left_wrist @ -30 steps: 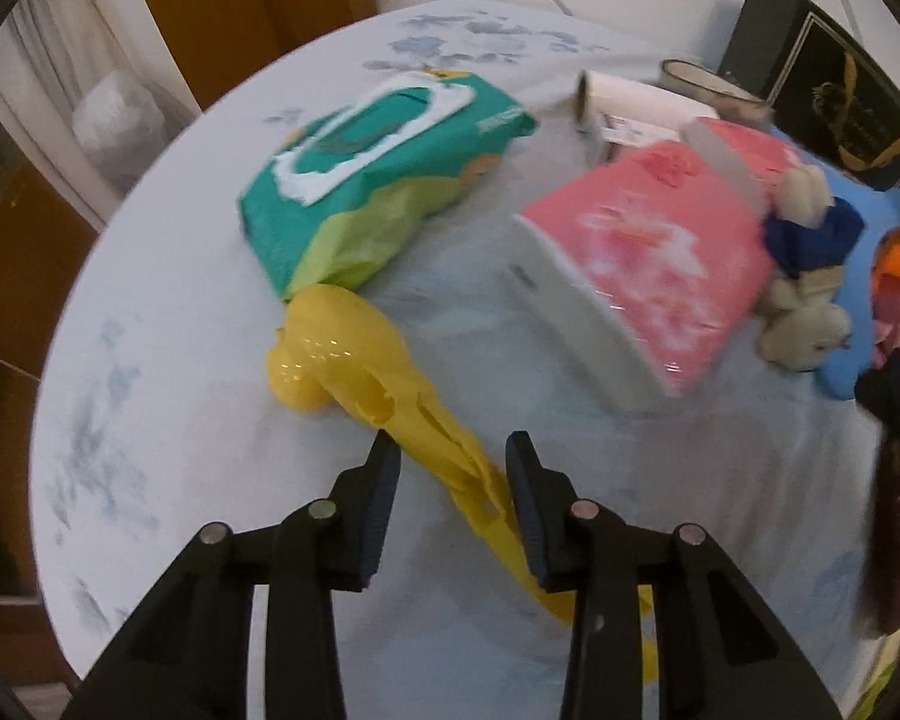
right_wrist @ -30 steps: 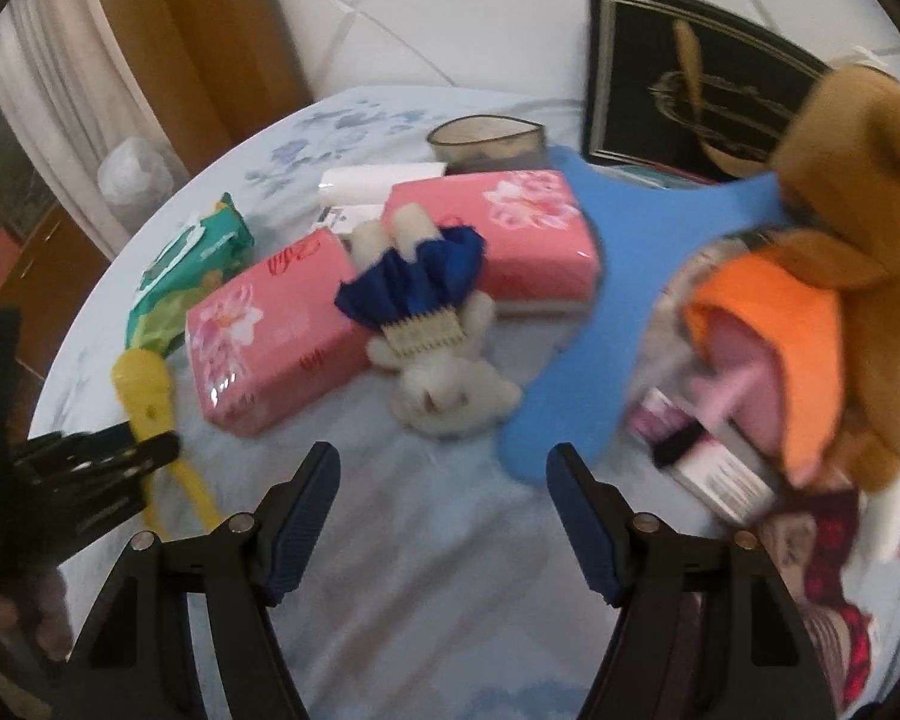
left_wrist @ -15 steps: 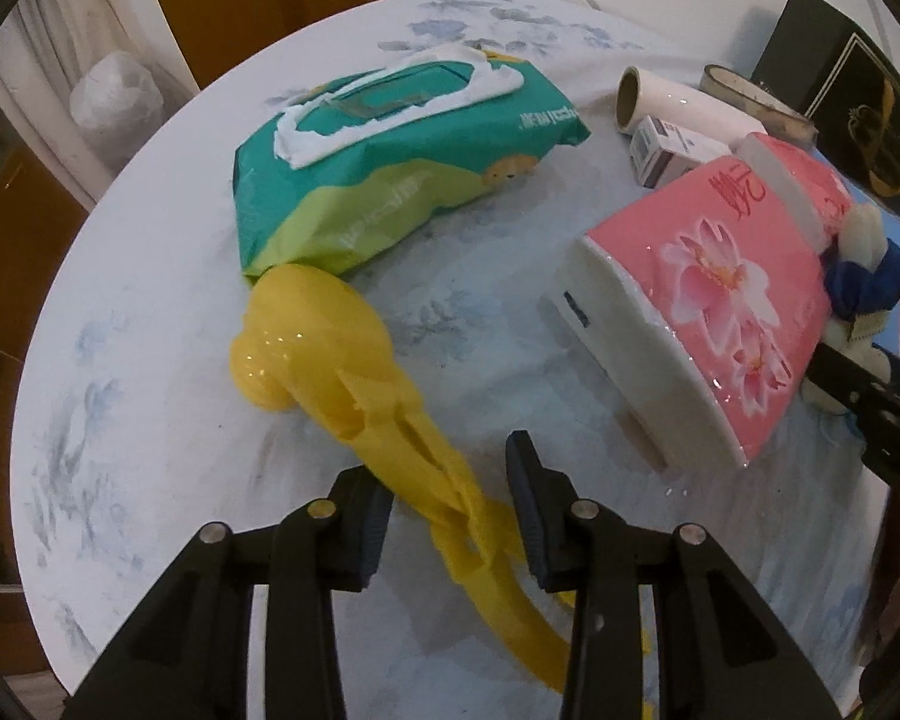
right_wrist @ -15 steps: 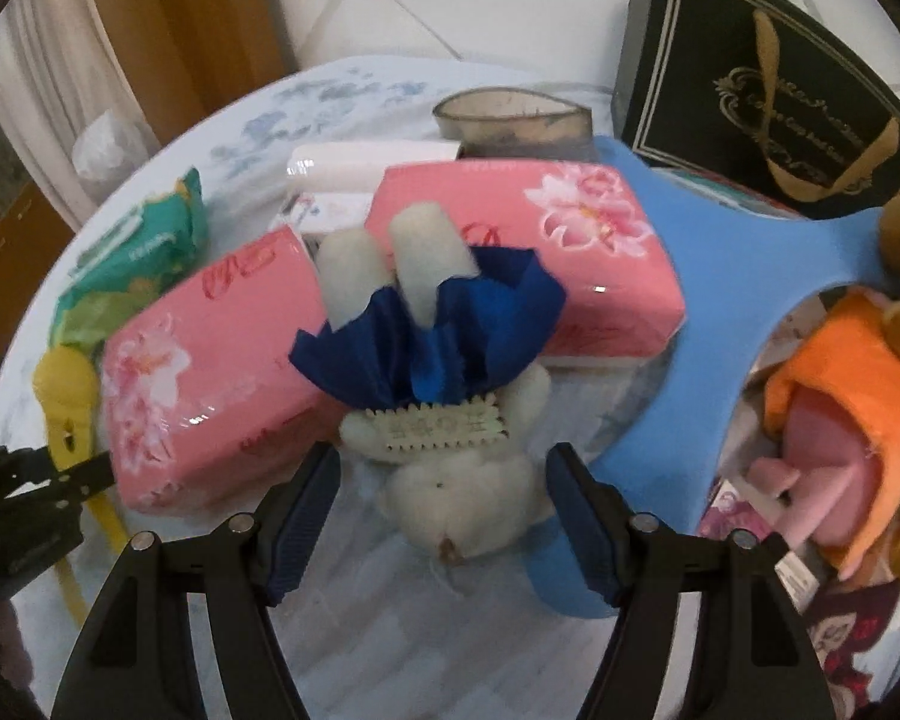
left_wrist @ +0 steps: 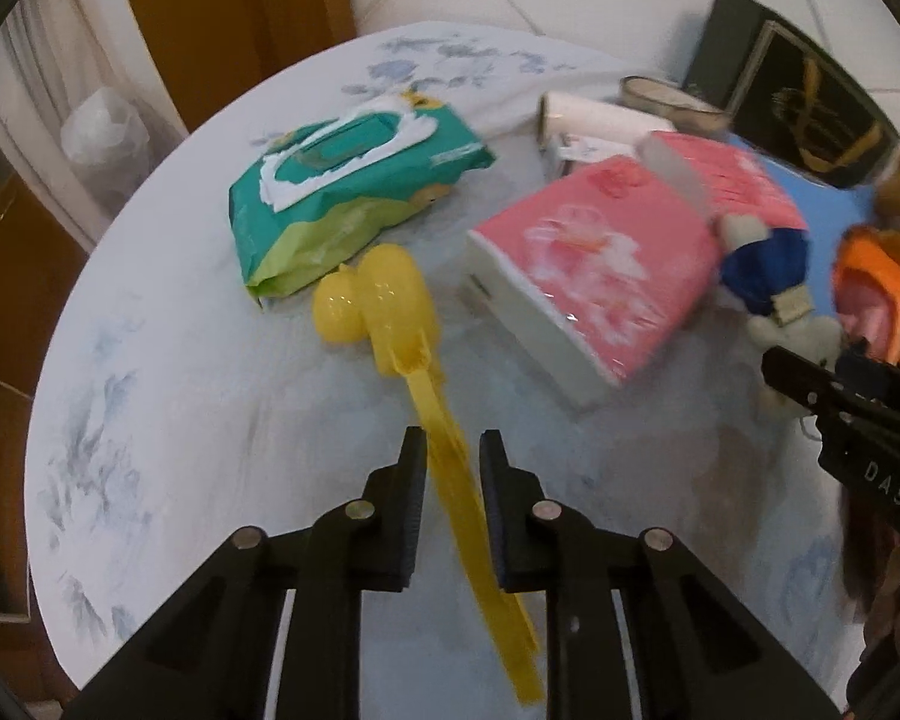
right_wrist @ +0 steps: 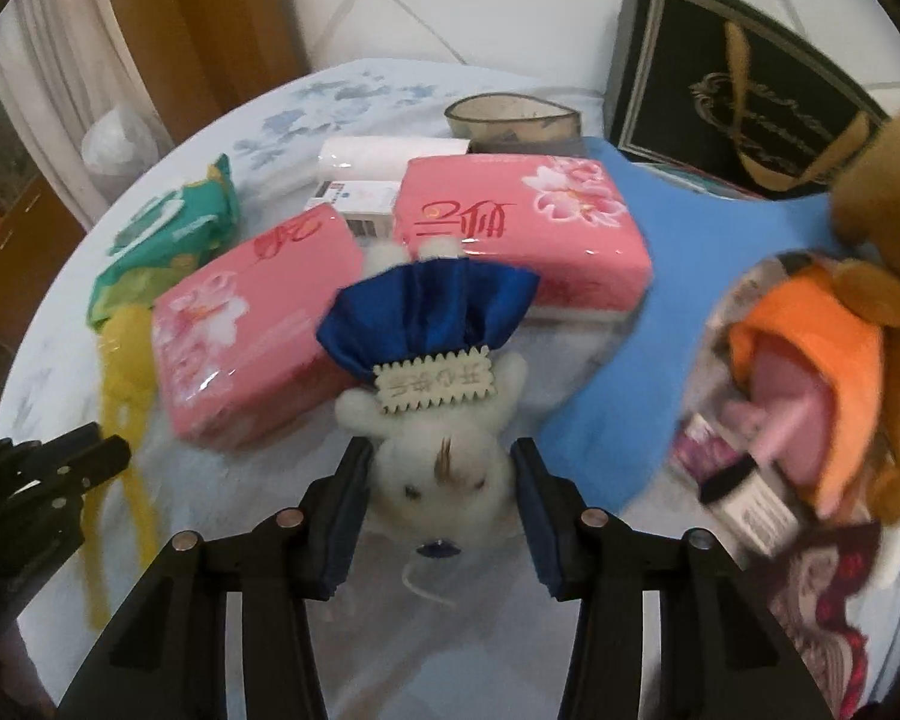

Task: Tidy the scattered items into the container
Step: 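Grasp the yellow toy scoop with the left tool while the right tool grasps the white plush bunny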

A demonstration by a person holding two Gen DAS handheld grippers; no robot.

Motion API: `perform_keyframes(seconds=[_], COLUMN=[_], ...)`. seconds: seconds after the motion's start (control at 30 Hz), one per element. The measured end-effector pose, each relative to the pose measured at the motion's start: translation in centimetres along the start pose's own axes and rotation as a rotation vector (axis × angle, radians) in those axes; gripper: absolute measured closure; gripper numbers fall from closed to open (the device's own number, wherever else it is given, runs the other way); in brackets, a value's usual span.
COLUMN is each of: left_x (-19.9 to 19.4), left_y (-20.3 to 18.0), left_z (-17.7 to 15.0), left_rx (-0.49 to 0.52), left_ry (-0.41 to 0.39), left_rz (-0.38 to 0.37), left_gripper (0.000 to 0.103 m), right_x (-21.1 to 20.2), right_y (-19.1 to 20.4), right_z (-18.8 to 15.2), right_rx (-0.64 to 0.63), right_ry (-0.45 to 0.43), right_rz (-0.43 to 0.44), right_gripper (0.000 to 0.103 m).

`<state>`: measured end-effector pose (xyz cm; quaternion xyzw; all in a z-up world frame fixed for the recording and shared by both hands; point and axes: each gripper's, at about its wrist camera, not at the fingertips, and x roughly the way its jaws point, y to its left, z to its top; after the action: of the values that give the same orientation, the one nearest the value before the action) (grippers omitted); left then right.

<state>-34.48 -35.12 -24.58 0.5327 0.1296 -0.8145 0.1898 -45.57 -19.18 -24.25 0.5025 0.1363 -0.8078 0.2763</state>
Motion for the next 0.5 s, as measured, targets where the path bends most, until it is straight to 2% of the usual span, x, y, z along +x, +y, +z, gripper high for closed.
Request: perform_keyframes(seconds=[0.33, 0.5], left_x=[-6.5, -8.9], left_y=[-3.5, -3.4], left_z=[-4.0, -6.0], left_rx=[0.066, 0.042], left_ry=[-0.07, -0.097], left_rz=[-0.051, -0.028], left_gripper=[0.091, 0.091], right_x=[-7.3, -10.1], right_y=[-1.2, -2.8], right_z=[-5.1, -7.7], right_rx=[0.042, 0.047], right_ry=[-0.056, -0.073], right_rz=[-0.001, 0.001], right_gripper=[0.058, 0.058])
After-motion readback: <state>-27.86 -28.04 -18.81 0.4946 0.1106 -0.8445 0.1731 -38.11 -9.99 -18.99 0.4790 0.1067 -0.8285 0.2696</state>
